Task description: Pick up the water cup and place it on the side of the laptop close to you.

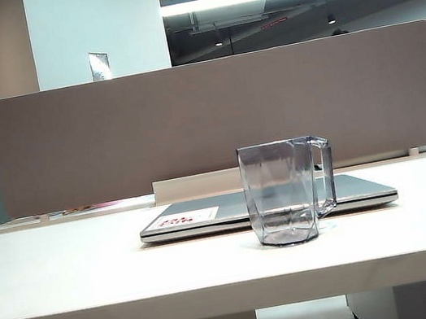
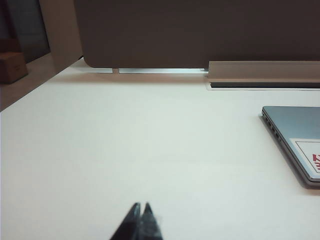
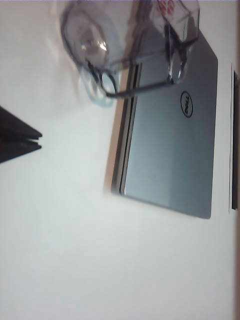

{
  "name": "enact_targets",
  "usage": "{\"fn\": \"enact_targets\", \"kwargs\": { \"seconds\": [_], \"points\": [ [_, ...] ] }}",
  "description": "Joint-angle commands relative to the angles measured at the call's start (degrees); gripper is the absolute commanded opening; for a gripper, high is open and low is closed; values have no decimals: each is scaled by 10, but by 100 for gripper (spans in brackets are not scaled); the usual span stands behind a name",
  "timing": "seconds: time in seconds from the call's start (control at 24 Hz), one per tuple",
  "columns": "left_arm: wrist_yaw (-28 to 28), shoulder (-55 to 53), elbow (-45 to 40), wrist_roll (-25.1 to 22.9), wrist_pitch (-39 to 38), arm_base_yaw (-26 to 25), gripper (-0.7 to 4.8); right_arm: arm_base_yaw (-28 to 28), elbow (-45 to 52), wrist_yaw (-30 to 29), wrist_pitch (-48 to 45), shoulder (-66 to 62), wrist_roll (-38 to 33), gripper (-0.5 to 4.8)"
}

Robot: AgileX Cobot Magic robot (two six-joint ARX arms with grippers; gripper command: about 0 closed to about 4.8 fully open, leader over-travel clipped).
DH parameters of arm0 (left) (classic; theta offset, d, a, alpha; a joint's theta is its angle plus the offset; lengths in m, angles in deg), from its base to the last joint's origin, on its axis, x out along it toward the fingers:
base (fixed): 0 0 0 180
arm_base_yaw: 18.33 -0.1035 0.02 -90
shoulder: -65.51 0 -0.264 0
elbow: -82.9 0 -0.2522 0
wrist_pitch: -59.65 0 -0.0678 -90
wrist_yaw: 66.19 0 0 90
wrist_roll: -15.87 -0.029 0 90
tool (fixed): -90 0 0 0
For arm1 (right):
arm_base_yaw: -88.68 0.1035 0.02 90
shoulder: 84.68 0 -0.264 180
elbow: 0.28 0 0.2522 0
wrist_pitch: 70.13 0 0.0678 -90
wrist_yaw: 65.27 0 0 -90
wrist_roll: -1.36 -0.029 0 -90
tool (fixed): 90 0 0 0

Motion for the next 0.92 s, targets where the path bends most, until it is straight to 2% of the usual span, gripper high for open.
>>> {"fn": "enact_targets", "kwargs": {
  "seconds": [0.04, 0.12, 0.37, 0.46, 0.67, 0.92],
  "points": [
    [-2, 0, 2, 0, 4, 1, -6, -37, 3, 3, 22, 40, 2, -8],
    [-2, 0, 2, 0, 4, 1, -6, -87, 3, 3, 61, 103, 1, -8],
    [-2, 0, 2, 0, 4, 1, -6, -138, 3, 1, 103, 186, -3, -8],
    [-2, 0, 2, 0, 4, 1, -6, -161, 3, -11, 158, 245, -3, -8],
    [-2, 0, 2, 0, 4, 1, -6, -181, 3, -40, 241, 333, -3, -8],
    [-2, 0, 2, 0, 5, 1, -6, -209, 3, -40, 370, 462, -3, -8]
  ]
}}
